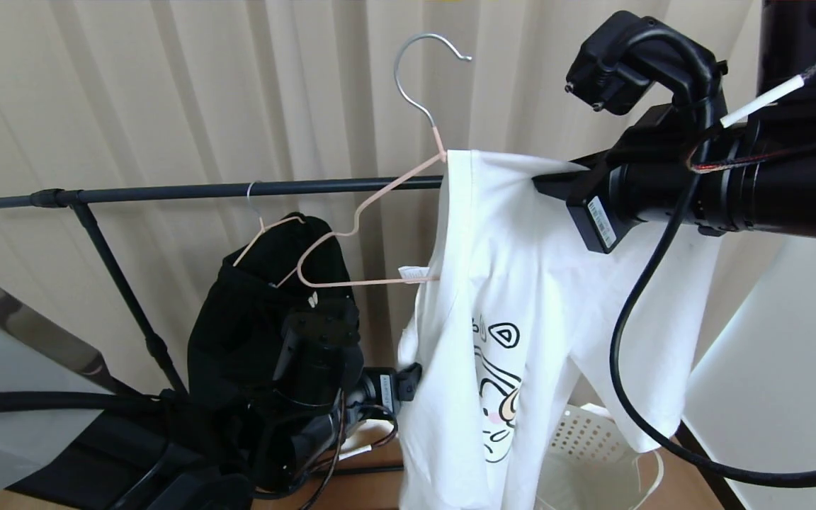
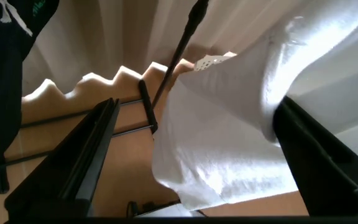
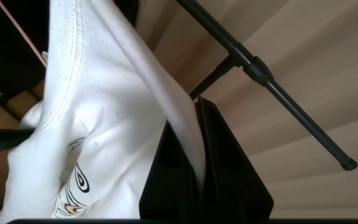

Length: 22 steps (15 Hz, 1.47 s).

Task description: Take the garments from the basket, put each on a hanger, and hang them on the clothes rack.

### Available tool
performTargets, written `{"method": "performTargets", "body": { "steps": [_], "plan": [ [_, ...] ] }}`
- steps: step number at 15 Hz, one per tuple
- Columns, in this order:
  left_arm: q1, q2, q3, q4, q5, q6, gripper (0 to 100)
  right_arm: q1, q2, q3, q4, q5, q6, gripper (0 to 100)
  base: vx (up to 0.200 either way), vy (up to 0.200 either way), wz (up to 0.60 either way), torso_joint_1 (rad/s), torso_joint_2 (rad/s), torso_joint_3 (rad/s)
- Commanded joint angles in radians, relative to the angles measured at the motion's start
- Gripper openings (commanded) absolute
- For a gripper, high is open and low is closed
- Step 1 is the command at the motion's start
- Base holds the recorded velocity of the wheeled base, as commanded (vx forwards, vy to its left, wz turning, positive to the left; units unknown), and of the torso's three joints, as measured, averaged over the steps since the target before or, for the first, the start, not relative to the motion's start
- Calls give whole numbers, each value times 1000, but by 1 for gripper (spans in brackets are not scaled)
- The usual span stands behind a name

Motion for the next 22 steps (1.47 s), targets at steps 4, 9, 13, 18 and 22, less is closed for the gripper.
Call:
{"method": "performTargets", "body": {
  "steps": [4,9,13,18,22],
  "plan": [
    [58,28,-32,-1,5,-2,0,-34,-36,4,0,7,0,0,0,0,0,0,0,0],
    [83,-44,-41,-5,4,-4,0,-52,-49,50,0,20,6,0,0,0,0,0,0,0],
    [167,-101,-69,-4,1,-1,0,-104,-82,142,-1,91,82,0,0,0,0,0,0,0],
    [199,-111,-76,-2,-6,11,0,-157,-127,351,-191,137,92,0,0,0,0,0,0,0],
    [219,-113,-78,-2,-6,16,0,-187,-156,444,-251,172,95,0,0,0,0,0,0,0]
  ]
}}
